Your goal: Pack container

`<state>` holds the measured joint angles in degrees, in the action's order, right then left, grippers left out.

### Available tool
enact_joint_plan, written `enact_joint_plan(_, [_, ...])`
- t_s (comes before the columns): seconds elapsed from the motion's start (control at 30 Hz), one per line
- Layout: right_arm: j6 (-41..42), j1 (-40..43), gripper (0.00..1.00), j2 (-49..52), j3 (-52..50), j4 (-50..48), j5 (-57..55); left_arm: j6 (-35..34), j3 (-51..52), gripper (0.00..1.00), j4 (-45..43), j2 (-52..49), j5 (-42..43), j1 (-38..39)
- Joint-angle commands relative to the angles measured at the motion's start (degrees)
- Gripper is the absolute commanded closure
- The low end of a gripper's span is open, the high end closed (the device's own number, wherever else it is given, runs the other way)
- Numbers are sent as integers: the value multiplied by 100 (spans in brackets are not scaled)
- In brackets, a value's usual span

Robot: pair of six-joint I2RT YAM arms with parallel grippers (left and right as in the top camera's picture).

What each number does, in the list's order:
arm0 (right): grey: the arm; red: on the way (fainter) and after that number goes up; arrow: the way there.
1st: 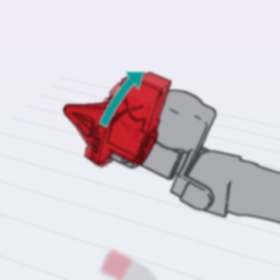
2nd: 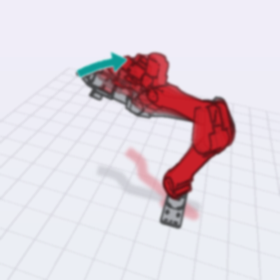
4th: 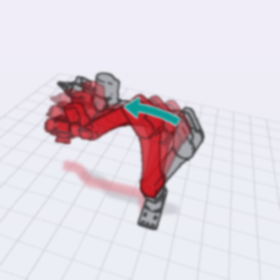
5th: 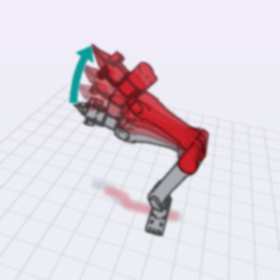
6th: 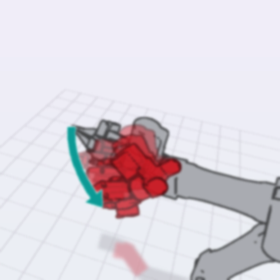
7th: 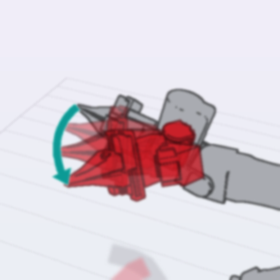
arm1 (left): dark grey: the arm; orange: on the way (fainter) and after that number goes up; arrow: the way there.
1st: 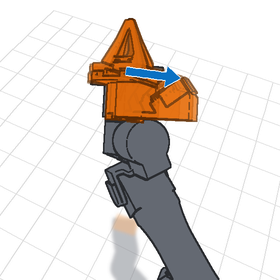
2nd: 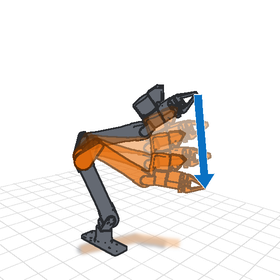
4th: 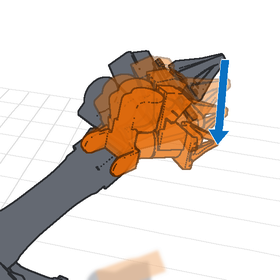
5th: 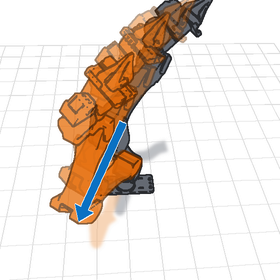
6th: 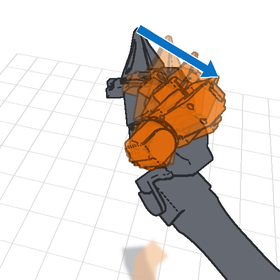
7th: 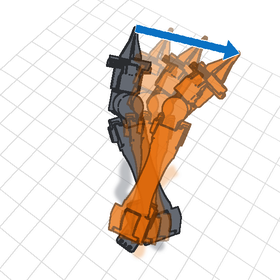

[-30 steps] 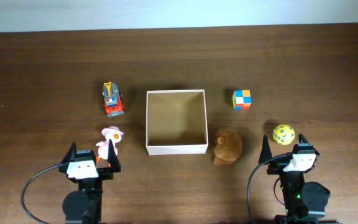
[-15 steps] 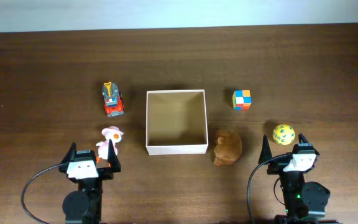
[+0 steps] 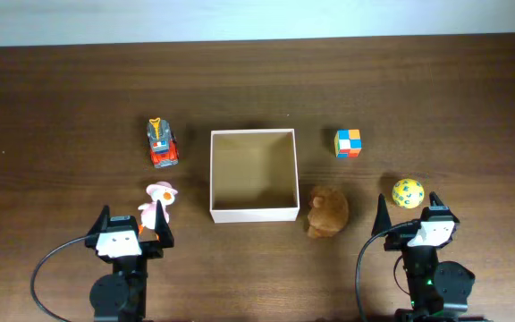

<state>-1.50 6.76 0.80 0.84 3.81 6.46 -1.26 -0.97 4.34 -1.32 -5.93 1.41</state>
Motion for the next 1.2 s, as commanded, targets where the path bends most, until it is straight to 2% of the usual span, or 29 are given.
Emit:
enact_joint_plan(0.0, [50,-37,1,-59,-50,0,-74,90,46,1,-22,59,59,-35])
enact_joint_plan(0.8, [186,-37,1,-59,13,-24,-313,90,46,1,-22,59,59,-35])
enact_joint_plan(1.0, [348,-31,1,42,505,0,-863,90,46,1,-22,59,59,-35])
enact_joint_plan(1.17, [352,-33,1,728,1331,7,-962,90,46,1,-22,59,59,-35])
